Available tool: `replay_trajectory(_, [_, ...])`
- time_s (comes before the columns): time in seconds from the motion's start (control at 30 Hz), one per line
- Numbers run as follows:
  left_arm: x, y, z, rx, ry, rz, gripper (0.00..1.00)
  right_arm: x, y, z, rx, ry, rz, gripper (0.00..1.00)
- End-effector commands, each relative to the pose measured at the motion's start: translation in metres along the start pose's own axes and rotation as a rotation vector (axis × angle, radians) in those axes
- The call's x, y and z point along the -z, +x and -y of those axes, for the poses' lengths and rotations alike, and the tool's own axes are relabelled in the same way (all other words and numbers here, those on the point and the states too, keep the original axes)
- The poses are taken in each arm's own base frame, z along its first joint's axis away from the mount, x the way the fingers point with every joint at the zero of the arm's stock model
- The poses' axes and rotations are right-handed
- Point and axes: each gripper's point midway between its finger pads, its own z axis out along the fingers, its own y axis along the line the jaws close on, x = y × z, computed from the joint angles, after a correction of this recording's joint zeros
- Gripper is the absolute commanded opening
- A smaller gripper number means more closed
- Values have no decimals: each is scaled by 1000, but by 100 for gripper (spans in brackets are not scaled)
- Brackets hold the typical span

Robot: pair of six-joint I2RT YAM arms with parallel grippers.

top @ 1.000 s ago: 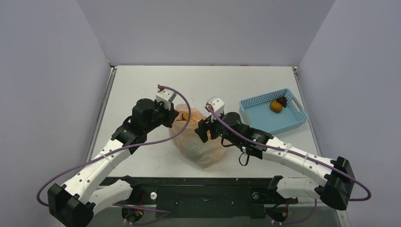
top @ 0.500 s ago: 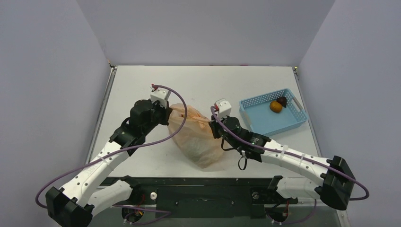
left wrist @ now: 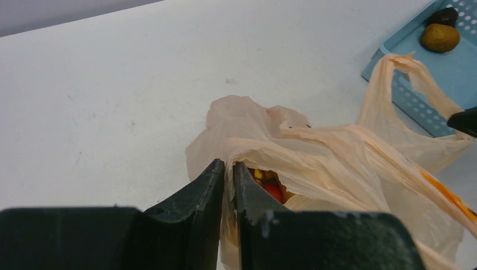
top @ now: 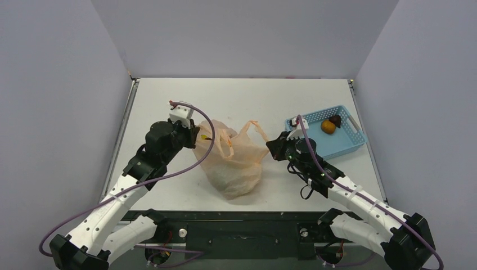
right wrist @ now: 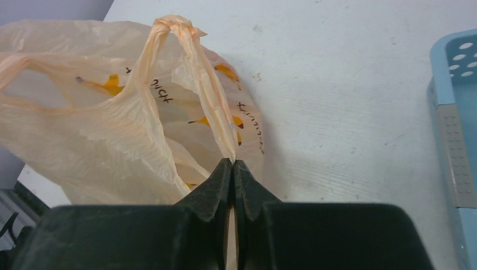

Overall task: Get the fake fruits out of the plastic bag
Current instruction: Untie the plastic bag at the center of the board, then adjust the plastic bag at the center of the board.

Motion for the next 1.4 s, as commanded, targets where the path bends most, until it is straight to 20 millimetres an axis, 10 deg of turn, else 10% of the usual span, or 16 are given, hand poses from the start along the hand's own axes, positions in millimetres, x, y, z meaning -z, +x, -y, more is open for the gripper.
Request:
replay_trajectory(0.0, [13, -29, 28, -22, 173, 121, 16, 4, -24, -37, -8, -156, 36, 0])
replay_trajectory(0.27, [30, -42, 44, -86, 270, 145, 42, 5, -28, -54, 18, -222, -7, 0])
replay_trajectory(0.9, [50, -51, 122, -197, 486, -93, 53, 6, -25, -59, 18, -250, -19, 0])
replay_trajectory(1.07, [27, -44, 133, -322, 491, -113, 38, 8, -29, -60, 26, -246, -21, 0])
replay_trajectory(1.17, [25, -33, 140, -403, 527, -114, 66, 10, -30, -59, 37, -231, -31, 0])
replay_trajectory(1.37, [34, -24, 135, -497, 455, -33, 82, 12, -33, -56, 51, -204, -41, 0])
